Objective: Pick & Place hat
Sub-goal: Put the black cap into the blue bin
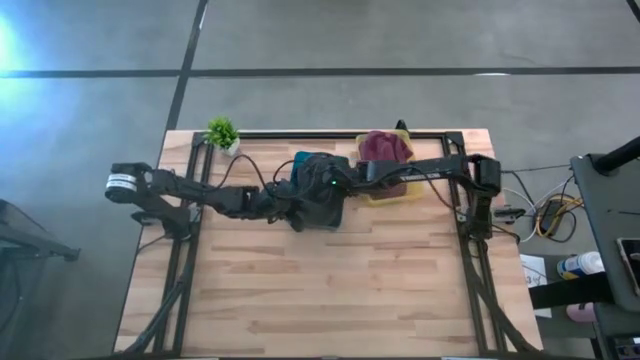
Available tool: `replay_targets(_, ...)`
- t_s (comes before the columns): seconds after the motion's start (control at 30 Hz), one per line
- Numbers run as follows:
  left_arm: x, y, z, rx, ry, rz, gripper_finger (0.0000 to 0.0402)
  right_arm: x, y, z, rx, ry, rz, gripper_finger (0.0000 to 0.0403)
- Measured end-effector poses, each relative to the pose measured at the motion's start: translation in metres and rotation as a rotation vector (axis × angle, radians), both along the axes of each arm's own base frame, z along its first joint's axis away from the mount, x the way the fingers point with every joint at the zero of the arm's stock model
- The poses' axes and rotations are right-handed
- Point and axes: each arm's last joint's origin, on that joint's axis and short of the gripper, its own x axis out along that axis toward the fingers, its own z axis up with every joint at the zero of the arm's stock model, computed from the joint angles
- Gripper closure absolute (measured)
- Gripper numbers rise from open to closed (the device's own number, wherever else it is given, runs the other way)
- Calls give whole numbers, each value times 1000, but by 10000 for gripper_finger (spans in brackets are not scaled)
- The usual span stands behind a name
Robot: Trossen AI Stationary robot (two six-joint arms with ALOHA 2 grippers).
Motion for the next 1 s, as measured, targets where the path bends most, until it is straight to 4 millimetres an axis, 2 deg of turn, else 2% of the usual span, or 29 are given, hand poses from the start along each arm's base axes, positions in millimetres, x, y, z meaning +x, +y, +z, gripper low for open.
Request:
replay_targets(0.2, 0, -1, -1, 12, 7, -17, 264, 26, 0, -17, 49, 42, 90, 282)
replay_targets(0.37, 0, -2, 0, 13, -4, -24, 264, 40, 3, -3, 25, 3, 142, 282)
replay_targets(0.53, 0, -4, 2, 18, -16, -34, 264, 33, 2, -3, 37, 73, 155, 282)
replay_targets(0.87, -13, -10, 33, 1, -119, -78, 264, 15, 5, 35, -58, 79, 159, 282)
replay_targets(0.93, -13, -14, 31, -4, -111, -97, 264, 12, 5, 43, -65, 58, 156, 282)
replay_targets(1.0, -10, -17, 21, -7, -67, -107, 264, 11, 6, 47, -68, 50, 156, 282)
